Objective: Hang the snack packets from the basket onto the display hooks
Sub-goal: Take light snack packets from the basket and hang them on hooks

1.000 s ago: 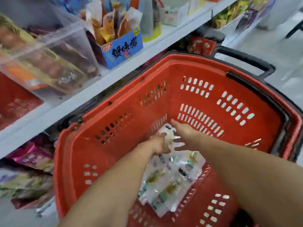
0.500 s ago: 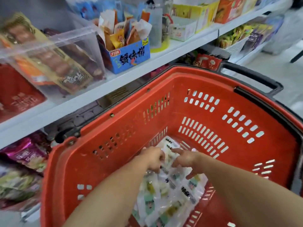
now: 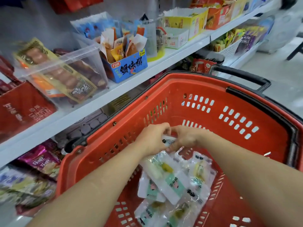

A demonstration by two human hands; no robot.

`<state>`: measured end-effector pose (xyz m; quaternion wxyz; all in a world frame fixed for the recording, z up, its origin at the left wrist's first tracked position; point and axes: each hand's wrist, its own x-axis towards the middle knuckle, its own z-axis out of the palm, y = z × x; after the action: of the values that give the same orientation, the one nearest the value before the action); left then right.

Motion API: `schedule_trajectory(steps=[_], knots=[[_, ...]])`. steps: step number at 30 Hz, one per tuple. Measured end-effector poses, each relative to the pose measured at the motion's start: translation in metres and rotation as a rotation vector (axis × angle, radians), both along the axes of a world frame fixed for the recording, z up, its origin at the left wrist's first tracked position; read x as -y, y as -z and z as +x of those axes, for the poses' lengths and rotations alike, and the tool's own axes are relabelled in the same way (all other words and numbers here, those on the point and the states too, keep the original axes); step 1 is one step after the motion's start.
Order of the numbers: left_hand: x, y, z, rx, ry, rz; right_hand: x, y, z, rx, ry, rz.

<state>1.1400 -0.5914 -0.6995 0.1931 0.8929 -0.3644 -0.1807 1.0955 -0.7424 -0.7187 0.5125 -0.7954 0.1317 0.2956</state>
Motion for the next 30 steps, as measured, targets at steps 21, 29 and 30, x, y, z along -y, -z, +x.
schedule_trajectory(steps=[21,29,30], knots=[[-0.018,-0.104,-0.014,-0.004,-0.335,-0.55,0.003,-0.116,-0.053,0.336,0.118,0.283],[-0.026,-0.208,-0.031,-0.335,-0.424,-0.654,-0.009,-0.214,-0.08,0.407,0.315,0.164],[-0.03,-0.225,-0.033,-0.365,-0.449,-0.671,-0.01,-0.231,-0.082,0.404,0.346,0.169]])
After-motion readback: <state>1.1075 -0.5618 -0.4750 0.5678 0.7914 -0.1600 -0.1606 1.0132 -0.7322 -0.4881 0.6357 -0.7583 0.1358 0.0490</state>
